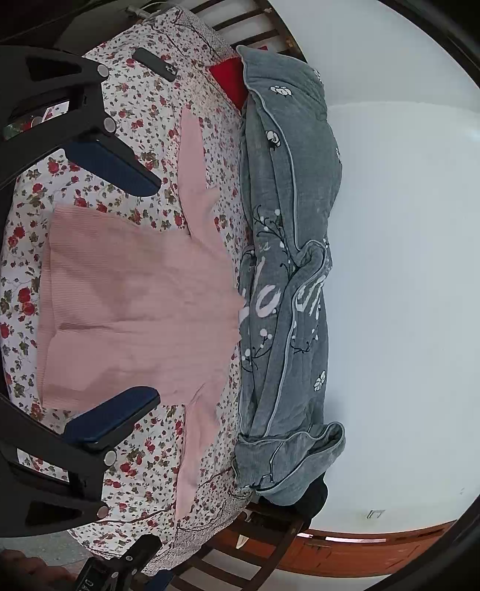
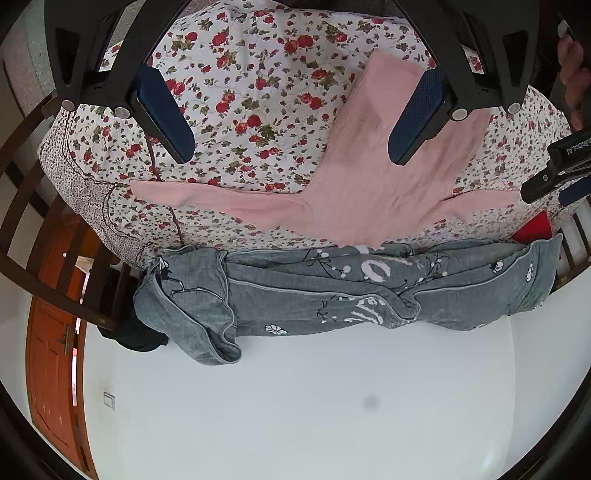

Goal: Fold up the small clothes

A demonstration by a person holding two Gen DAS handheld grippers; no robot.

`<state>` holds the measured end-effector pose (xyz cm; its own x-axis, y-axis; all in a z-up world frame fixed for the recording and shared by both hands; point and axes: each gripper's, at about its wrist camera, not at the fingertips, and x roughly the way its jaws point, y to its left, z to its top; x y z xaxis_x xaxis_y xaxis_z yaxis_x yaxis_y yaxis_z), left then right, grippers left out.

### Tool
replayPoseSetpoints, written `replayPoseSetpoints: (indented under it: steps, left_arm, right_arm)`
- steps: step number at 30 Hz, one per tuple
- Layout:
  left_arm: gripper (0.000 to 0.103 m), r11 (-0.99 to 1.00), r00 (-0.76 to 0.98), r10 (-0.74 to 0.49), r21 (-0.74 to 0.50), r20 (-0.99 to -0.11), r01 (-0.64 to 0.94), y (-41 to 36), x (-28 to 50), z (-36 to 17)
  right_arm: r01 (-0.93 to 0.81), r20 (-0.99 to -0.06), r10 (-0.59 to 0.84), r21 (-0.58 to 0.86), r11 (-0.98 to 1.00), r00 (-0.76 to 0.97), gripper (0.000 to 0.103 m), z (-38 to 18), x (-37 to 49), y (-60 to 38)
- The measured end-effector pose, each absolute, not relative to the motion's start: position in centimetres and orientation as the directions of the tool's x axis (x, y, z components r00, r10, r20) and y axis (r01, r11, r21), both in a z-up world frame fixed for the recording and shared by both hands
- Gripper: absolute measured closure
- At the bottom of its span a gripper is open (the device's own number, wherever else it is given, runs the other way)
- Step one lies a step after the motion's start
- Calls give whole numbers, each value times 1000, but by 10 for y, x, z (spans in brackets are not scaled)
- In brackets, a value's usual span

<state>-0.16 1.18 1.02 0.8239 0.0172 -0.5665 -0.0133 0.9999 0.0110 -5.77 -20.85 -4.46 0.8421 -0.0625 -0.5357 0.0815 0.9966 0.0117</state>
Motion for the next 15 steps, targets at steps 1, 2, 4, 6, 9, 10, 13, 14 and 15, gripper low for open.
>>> replayPoseSetpoints:
  steps: [1, 2, 4, 6, 9, 10, 13, 14, 15]
  left_arm:
    - [0, 1000, 822, 16, 8, -569, -14, 12, -1, 10]
    - [0, 1000, 821, 15, 5, -571, -14, 12, 0, 9]
    - [0, 1000, 821, 15, 4, -570, -15, 13, 0, 9]
    - [0, 1000, 820, 16, 5, -572, -16, 14, 0, 8]
    - [0, 1000, 819, 15, -1, -573, -19, 14, 0, 8]
    - [0, 1000, 820, 15, 0, -572, -18, 14, -1, 9]
    - [0, 1000, 823, 17, 0, -568, -21, 13, -2, 9]
    - [0, 1000, 823, 16, -1, -567, -20, 13, -2, 10]
    - [0, 1000, 824, 16, 0, -567, -20, 13, -2, 10]
  right_arm:
    - [82, -535, -63, 12, 997, 842, 0, -45, -58, -208]
    - [82, -534, -64, 11, 997, 843, 0, -44, -59, -208]
    - [81, -534, -62, 12, 997, 843, 0, -44, -59, -209]
    - [82, -532, -64, 10, 997, 844, 0, -43, -60, -208]
    - [80, -531, -60, 15, 997, 845, 0, -42, -62, -208]
    - [80, -532, -58, 17, 997, 845, 0, -42, -62, -208]
    - [81, -533, -57, 21, 997, 844, 0, -41, -62, -208]
    - [81, -531, -57, 22, 997, 845, 0, -40, -62, -208]
    - [81, -530, -57, 22, 996, 846, 0, -39, -62, -208]
